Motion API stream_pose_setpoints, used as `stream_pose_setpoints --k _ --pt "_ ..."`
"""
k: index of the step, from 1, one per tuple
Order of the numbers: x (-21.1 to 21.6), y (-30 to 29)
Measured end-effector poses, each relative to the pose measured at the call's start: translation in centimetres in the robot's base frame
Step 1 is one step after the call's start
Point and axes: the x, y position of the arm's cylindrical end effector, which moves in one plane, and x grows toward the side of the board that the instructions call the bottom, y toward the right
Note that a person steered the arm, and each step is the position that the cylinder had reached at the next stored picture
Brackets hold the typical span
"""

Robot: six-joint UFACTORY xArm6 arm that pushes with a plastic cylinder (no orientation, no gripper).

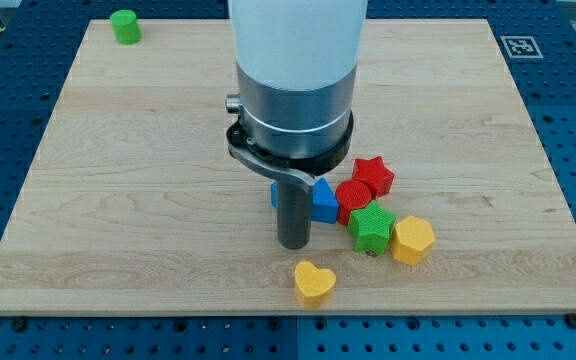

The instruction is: Drag the red circle upwards vertically to the blue triangle

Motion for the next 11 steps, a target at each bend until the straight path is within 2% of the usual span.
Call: stream_pose_setpoints --k 2,5,9,11 --pt "-0.3 1.4" --pt "-3.1 7.4" --pt "-10.6 8.1" --pt "-17.4 9.4"
